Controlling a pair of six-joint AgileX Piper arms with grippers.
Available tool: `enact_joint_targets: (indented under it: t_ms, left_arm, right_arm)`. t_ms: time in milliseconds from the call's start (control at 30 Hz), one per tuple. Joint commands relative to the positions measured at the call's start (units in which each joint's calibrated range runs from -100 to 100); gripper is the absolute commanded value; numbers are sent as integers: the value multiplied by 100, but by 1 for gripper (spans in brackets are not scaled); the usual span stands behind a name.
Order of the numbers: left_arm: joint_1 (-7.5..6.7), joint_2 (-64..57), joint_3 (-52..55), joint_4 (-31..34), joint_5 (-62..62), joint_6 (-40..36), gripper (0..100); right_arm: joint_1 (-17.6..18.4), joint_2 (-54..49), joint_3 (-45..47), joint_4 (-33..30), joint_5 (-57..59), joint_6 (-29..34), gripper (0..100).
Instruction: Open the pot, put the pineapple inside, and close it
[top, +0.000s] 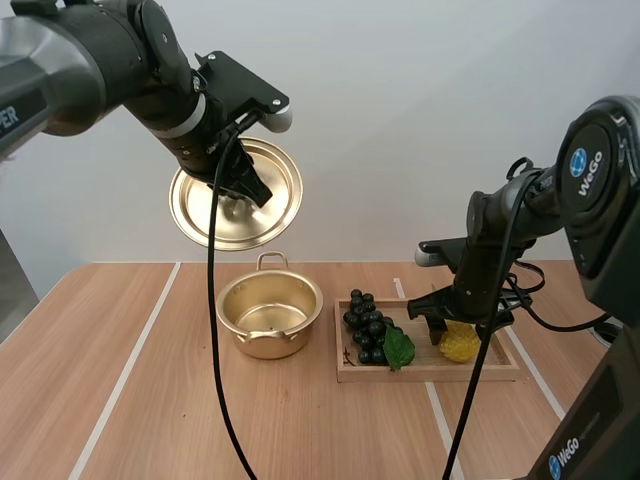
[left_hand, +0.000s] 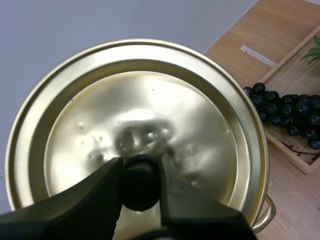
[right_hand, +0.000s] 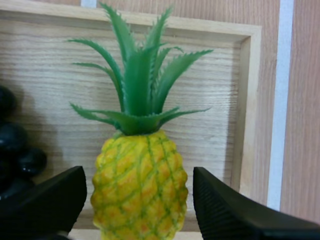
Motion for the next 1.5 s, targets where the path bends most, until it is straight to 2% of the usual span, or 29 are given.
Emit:
enact_joint_targets:
  t_ms: [0,833,867,900,1000,1033,1067,1300,1467]
  left_arm:
    - [0,-60,-5,-80,10,-19,0]
    - [0,-60,-5,-123,10,-19,0]
    - [0,-60,-5,-123,10,-19,0]
    - [0,-60,-5,-123,10,-19,0]
    - [0,-60,-5,-121,-6,-19,0]
    - [0,-60,-5,-121,-28,-19,0]
    - [0,-60,-5,-121,-51,-19,0]
    - [0,-283,-140,-144,-1194,-98,0]
    - [0,-578,-1104,-144,-1966,-580,0]
  right_arm:
    - [-23,0,28,21,-157,-62,100]
    - [-23,207,28,-53,-250,-62,100]
    - [-23,207,28,-53,-250,-62,96]
    - [-23,207,28,-53,-250,-62,82]
    - [-23,207,28,-53,-250,-30,31]
    - [-23,207,28,-53,-250,-7,7]
    - [-23,207,28,-53,-250,55,0]
    - [-23,207,28,-66,-250,119,0]
    - [-23,207,28,-80,-265,87,0]
